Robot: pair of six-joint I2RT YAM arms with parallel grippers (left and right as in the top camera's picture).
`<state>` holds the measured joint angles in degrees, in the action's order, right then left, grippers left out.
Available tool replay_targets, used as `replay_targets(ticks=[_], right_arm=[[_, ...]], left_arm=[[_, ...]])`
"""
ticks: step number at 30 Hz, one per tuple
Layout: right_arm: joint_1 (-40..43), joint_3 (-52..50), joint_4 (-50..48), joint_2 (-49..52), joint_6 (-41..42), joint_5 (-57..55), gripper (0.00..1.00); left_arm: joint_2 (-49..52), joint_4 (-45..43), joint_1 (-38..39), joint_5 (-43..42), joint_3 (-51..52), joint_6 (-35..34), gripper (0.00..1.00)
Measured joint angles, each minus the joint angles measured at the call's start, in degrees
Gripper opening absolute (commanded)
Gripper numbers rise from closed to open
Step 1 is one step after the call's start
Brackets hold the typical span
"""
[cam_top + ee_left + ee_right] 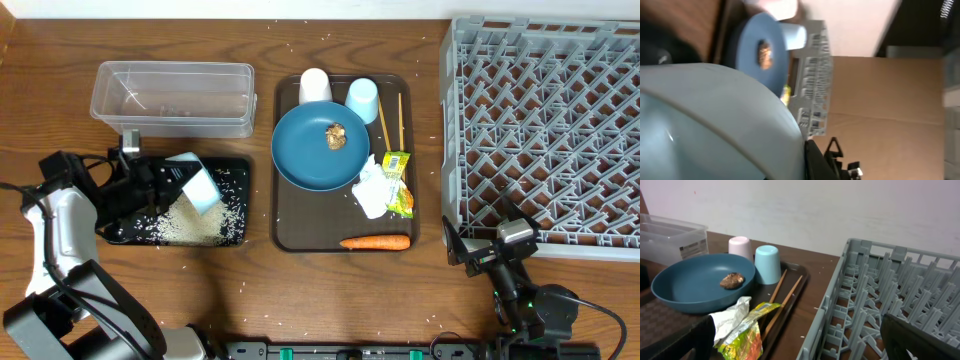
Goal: Sort waste into correct bins and load items into the dishwasher rack
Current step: 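Tilt the bowl with the left gripper, pouring rice onto the black tray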
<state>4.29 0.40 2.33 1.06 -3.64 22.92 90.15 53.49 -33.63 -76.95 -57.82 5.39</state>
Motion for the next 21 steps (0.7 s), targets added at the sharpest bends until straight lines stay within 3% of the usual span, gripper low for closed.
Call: replay_targets(ticks=[8, 12, 17, 21], right_arm=[[0.0, 0.0, 0.0, 0.0, 0.0, 0.0, 0.99], [0.0, 0.0, 0.0, 0.0, 0.0, 0.0, 0.99], [0.0, 0.0, 0.0, 0.0, 0.0, 0.0, 0.99], [0.0, 0.0, 0.0, 0.0, 0.0, 0.0, 0.99]], left_arm=[[-0.83, 4.96, 1.95, 7.8, 0.02, 1.75, 0.06], [-5.27, 1.53, 3.41, 12.81, 0.02, 1.79, 0.06], [-9.42, -3.5, 3.52, 22.32, 0.02, -4.63, 0.06], [-9.44, -4.85, 3.52, 23.5, 0.02, -7.19, 0.06]])
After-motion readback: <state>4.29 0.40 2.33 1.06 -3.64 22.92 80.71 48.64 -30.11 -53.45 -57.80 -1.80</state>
